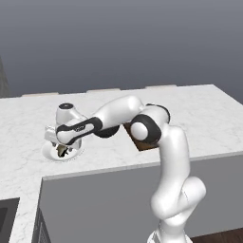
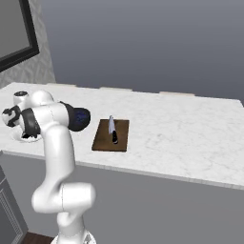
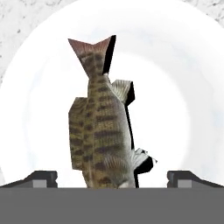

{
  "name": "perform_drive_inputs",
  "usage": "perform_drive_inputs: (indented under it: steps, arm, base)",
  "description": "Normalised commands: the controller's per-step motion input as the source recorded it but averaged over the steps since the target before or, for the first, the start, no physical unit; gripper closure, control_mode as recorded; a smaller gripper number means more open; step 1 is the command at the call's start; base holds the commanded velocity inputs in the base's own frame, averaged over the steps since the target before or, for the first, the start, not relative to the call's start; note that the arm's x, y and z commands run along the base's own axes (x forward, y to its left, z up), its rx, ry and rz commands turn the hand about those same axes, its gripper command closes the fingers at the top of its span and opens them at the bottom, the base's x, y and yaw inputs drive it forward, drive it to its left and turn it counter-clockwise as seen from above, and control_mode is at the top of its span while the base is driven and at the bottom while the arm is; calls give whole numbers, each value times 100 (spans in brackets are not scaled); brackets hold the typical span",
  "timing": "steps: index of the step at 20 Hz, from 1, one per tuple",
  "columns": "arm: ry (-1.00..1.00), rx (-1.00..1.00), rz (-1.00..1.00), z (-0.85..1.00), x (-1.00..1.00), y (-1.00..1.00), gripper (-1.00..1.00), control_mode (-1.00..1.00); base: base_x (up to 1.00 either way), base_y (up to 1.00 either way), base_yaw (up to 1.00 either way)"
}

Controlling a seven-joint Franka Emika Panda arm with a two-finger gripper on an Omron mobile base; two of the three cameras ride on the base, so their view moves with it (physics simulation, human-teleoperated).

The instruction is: Pick up the knife from the drawer and place it on the cutting board. Then place the meat from the plate to the cutting board.

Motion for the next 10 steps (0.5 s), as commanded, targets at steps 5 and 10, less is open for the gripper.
perform_drive_inputs:
  steps: [5,10]
  arm:
    - [1,-2,0,-23,9,6,-100,-100]
    - [3,0,0,-32,9,5,-100,-100]
  base:
    - [0,0,0]
    - [0,0,0]
